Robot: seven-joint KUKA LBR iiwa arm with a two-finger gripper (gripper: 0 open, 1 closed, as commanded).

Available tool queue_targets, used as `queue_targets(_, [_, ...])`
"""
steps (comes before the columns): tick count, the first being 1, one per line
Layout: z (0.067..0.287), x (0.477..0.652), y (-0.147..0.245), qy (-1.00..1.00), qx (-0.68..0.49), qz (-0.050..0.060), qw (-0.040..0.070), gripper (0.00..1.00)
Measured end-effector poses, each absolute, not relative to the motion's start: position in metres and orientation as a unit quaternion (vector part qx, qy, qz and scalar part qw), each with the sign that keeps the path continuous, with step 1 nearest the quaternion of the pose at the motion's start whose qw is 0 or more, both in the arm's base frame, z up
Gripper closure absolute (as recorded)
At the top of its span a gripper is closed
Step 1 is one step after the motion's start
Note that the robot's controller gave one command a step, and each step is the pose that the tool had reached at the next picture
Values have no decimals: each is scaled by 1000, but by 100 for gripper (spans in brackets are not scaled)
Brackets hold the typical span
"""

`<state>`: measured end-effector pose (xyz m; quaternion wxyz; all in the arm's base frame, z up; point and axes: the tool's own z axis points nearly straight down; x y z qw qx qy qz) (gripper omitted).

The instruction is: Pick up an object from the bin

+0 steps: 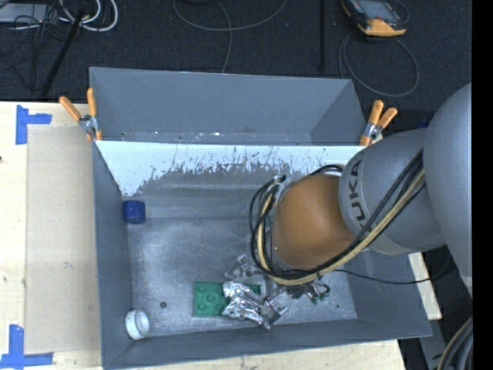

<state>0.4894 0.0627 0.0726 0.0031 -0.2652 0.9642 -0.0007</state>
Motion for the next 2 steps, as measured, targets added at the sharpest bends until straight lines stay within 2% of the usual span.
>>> queue_targets(1, [74, 490, 64, 964, -266, 0, 5, 100])
queue_targets(2, [234, 483, 138, 961, -276, 1, 3, 100])
